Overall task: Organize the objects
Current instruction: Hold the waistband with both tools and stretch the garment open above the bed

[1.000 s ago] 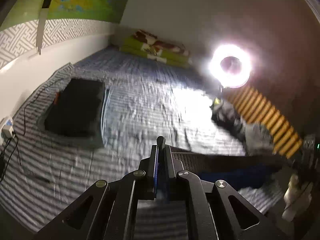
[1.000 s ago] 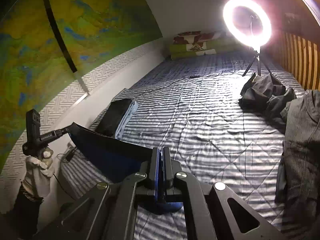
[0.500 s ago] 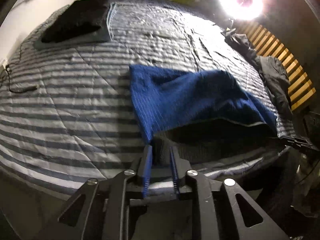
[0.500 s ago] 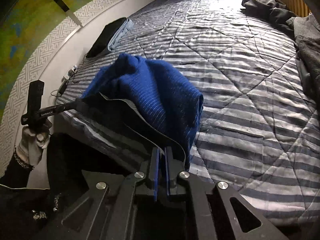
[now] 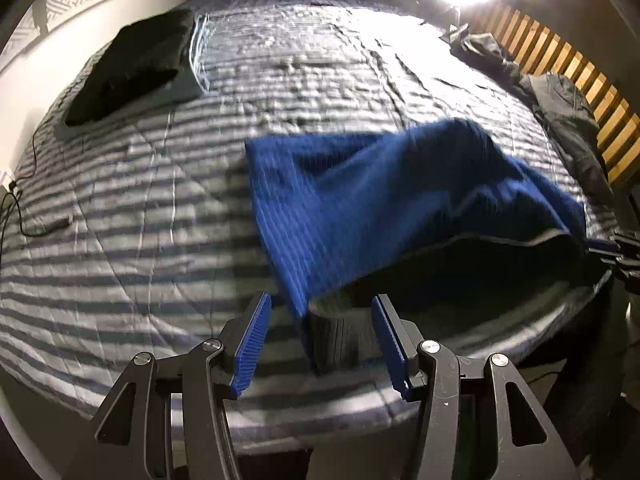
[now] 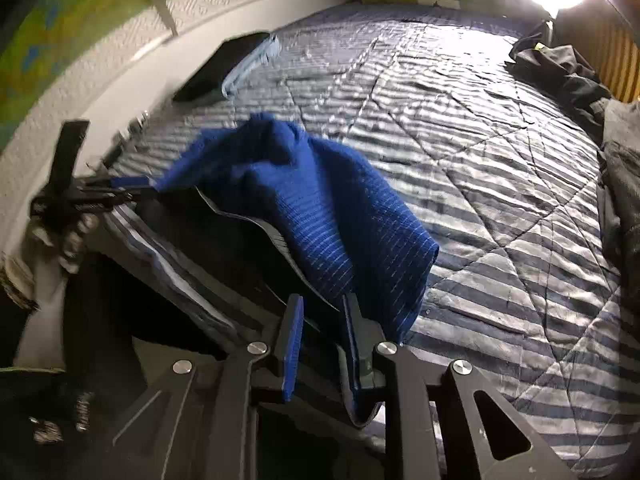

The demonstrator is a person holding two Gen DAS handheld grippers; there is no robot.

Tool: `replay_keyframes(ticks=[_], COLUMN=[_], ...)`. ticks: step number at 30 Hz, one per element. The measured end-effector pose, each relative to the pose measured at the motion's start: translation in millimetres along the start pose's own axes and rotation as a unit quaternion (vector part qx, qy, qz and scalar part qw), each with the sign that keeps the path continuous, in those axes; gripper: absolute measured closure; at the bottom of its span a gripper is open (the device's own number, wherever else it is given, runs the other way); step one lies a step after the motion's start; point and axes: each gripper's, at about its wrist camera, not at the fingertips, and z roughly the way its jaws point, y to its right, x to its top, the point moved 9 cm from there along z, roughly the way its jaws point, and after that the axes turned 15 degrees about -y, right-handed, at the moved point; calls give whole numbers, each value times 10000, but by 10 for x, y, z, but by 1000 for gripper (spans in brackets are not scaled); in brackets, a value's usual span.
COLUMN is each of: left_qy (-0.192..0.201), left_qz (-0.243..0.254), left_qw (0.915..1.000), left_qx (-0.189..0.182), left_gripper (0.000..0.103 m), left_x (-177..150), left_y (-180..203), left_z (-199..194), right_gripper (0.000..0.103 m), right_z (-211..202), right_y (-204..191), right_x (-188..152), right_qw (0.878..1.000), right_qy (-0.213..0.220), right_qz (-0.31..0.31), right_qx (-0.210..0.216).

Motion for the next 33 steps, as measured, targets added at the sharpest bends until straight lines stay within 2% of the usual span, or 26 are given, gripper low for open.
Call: replay_keyframes(ticks=[1, 3, 4, 6, 8, 10, 12, 14, 15, 16, 17, 18, 21, 23, 25, 27, 33], left_qy=[-8, -1, -11, -11, 102, 237, 314, 272, 225, 178, 134, 153, 369, 464, 481, 459, 305], left_qz=[35, 160, 189, 224, 183, 159, 202, 285, 312, 349, 338, 306, 265, 327, 409, 468, 636], left_qw=[10000, 9998, 9997, 9996, 9996, 9995, 9992, 9992, 9992, 9992, 9993, 9994, 9989, 9983, 9979, 9978, 9974], left_qx=[30, 123, 150, 151, 169, 110, 124, 98, 65, 28, 60, 82, -109, -164, -143, -66, 118], left_gripper=[51, 66, 66, 66, 66, 61, 46, 46, 54, 80, 90, 93, 97, 98, 98, 98, 98], left_x=[-45, -142, -181, -261, -277, -233, -146, -55, -34, -9, 0, 5, -27, -85, -159, -257, -467], left_y=[7, 38, 48, 67, 57, 56, 62, 86, 96, 115, 115, 110, 120, 141, 162, 169, 152], left_z=[6, 13, 14, -17, -95, -177, -202, -149, -116, -75, -40, -36, -178, -277, -340, -366, -282], right_gripper=[83, 83, 83, 91, 94, 94, 94, 94, 94, 94, 96, 96, 96, 95, 91, 83, 83], right_z=[37, 83, 98, 82, 26, -47, -109, -152, -167, -189, -193, -205, -245, -276, -244, -206, 72], right_y=[-1, 32, 82, 137, 214, 248, 250, 252, 255, 269, 287, 325, 416, 409, 324, 282, 265], right_x=[-14, -41, -55, -56, -54, -48, -34, -24, -23, -27, -30, -36, -70, -85, -98, -99, -200], right_qw=[10000, 9997, 9994, 9994, 9992, 9990, 9989, 9988, 9987, 9985, 9983, 9979, 9969, 9969, 9977, 9984, 9986], right_qy=[-35, -81, -105, -70, -2, 63, 119, 158, 171, 195, 205, 216, 240, 283, 153, 128, -242], right_qz=[-44, -59, 18, 149, 312, 407, 433, 427, 438, 476, 516, 576, 735, 728, 614, 523, 451], right_qx=[-54, -228, -333, -302, -262, -150, -139, -179, -180, -162, -168, -181, -173, -33, 225, 146, -100])
